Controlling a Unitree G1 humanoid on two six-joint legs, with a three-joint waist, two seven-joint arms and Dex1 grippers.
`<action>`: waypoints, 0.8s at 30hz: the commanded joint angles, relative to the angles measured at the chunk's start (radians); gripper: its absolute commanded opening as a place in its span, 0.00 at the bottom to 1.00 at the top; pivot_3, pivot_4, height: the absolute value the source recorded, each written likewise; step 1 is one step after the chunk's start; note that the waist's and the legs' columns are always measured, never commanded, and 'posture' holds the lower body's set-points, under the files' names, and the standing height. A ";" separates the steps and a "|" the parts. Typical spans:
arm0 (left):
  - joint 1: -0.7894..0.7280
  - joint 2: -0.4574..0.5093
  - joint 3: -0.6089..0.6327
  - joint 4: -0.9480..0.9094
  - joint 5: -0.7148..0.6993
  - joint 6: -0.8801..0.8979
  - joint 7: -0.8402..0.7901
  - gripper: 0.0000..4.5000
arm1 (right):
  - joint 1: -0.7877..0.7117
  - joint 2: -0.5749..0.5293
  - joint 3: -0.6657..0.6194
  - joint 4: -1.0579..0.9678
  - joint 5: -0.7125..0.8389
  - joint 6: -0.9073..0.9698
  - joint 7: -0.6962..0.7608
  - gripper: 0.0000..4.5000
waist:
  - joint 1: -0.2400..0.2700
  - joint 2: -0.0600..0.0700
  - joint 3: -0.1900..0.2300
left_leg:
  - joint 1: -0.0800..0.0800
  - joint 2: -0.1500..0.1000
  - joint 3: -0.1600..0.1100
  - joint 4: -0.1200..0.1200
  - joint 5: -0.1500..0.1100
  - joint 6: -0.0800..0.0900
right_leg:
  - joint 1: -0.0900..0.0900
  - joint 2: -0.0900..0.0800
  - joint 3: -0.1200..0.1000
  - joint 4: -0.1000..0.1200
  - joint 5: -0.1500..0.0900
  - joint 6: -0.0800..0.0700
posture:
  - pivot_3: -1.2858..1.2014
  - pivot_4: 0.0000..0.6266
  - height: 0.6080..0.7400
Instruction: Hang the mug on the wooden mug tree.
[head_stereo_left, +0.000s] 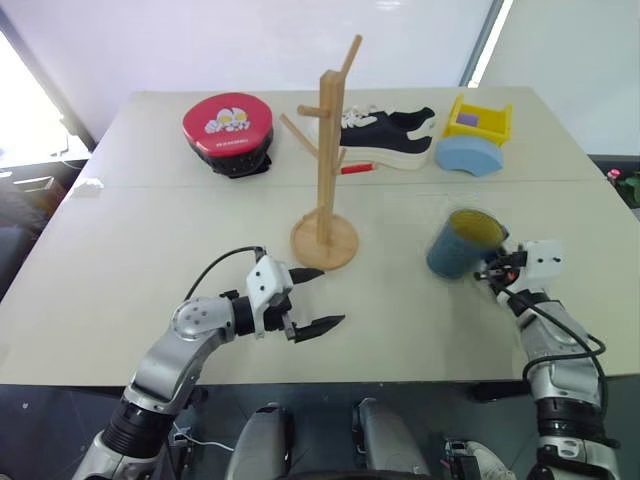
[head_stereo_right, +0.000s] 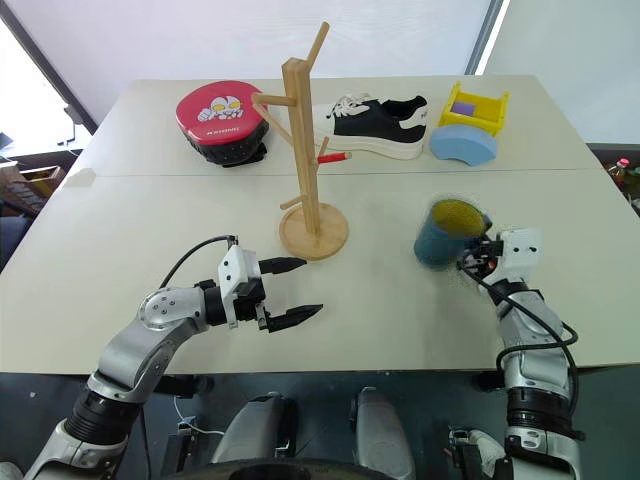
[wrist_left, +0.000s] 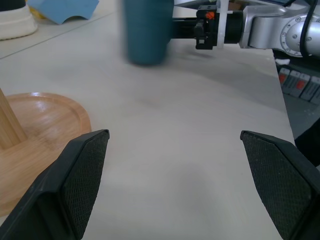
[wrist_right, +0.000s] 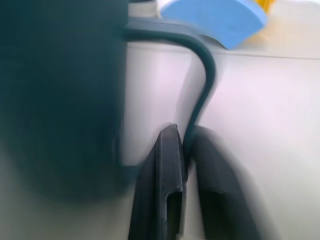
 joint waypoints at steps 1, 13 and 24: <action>0.003 0.005 0.026 -0.043 -0.017 -0.014 0.005 1.00 | 0.002 -0.007 0.001 -0.065 0.010 -0.008 0.011 0.01 | 0.000 0.000 0.000 | 0.000 0.000 0.000 0.000 0.000 0.000 | 0.000 0.000 0.000 0.000 0.000 0.000 | 0.52 0.24 0.96; 0.001 0.048 0.113 0.014 -0.026 -0.048 -0.002 1.00 | -0.064 -0.240 0.302 -0.564 -0.169 0.098 0.244 0.01 | 0.000 0.000 0.001 | 0.001 0.000 0.000 0.002 0.000 0.000 | -0.002 0.001 -0.001 0.006 -0.001 -0.002 | 0.52 0.24 0.96; -0.046 0.125 0.315 0.023 -0.169 0.021 -0.014 1.00 | -0.377 -0.265 0.365 -0.477 -0.207 0.179 0.285 0.01 | 0.002 -0.001 0.001 | -0.001 0.000 -0.001 0.002 0.000 0.000 | -0.003 -0.001 -0.002 0.006 -0.001 -0.001 | 0.52 0.24 0.96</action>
